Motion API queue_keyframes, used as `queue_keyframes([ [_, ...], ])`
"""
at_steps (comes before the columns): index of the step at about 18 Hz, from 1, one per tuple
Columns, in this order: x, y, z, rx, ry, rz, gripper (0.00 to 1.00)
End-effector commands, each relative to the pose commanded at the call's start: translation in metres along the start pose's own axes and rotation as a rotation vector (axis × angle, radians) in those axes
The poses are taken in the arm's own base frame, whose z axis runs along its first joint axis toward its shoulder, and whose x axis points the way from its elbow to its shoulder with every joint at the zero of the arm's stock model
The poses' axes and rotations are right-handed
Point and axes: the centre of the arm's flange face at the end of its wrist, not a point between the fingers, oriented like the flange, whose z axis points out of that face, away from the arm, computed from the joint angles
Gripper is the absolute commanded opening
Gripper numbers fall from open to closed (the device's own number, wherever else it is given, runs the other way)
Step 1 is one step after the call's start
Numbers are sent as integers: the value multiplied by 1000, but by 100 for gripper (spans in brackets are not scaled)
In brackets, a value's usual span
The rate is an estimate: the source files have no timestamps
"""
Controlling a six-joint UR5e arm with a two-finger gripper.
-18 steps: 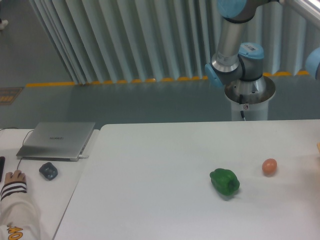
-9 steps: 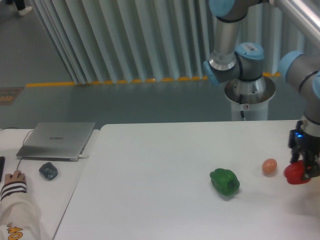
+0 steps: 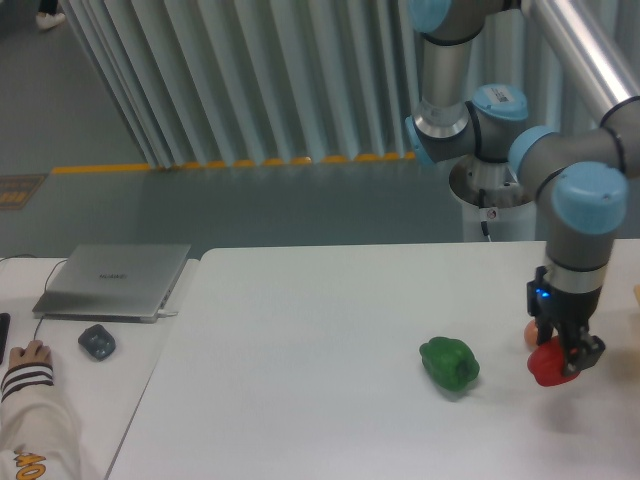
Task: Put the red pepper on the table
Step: 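Carry the red bell pepper in the gripper down beside the orange ball, then lower the red pepper onto the table and open the gripper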
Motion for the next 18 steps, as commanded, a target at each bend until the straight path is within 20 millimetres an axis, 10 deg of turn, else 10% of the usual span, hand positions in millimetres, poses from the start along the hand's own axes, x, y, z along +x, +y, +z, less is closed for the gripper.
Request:
queue_keyframes([
  [14,13,-6,35,-21,53,1,30],
  [15,13,-6,35,-21,51,1,40],
  [17,10,-5,31,-18,43,3,100],
  [18,10,-5,31,-20,42,2,100],
])
